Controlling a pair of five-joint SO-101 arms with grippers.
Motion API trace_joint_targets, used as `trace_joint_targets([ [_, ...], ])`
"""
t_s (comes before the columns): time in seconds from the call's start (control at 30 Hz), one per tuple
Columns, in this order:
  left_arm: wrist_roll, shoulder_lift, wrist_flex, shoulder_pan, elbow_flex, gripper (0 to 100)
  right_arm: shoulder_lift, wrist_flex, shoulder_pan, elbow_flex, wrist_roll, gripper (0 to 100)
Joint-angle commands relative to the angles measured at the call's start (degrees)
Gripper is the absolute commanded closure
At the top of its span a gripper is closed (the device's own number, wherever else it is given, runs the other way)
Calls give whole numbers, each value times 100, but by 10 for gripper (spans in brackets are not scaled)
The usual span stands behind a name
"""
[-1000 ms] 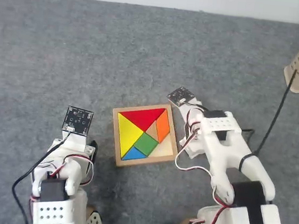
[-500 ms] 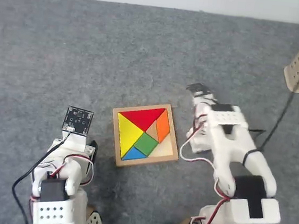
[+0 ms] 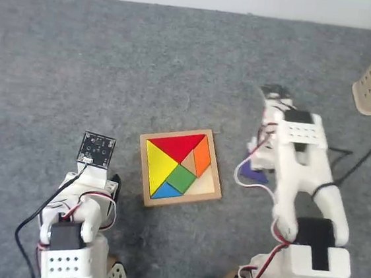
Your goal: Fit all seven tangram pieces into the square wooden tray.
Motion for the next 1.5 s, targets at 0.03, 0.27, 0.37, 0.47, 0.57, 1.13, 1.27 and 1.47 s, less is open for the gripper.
trace_joint_targets([
  [0.03,-18,-105,35,18,-57,833,13,40,-716,-431,264,806],
  [0.27,-18,-105,35,18,-57,833,418,-892,-769,387,607,766],
  [0.37,-18,-105,35,18,-57,833,804,-954,-620,404,607,765],
  [0.47,-18,-105,35,18,-57,833,1138,-945,-470,273,607,766],
  [0.57,-18,-105,35,18,-57,833,1305,-919,-277,79,571,767],
  [1.13,-18,-105,35,18,-57,833,1358,-673,321,-237,-264,874],
  [1.27,-18,-105,35,18,-57,833,1358,-259,611,-589,-580,871],
  [1.47,-18,-105,35,18,-57,833,866,101,585,-844,-501,870],
])
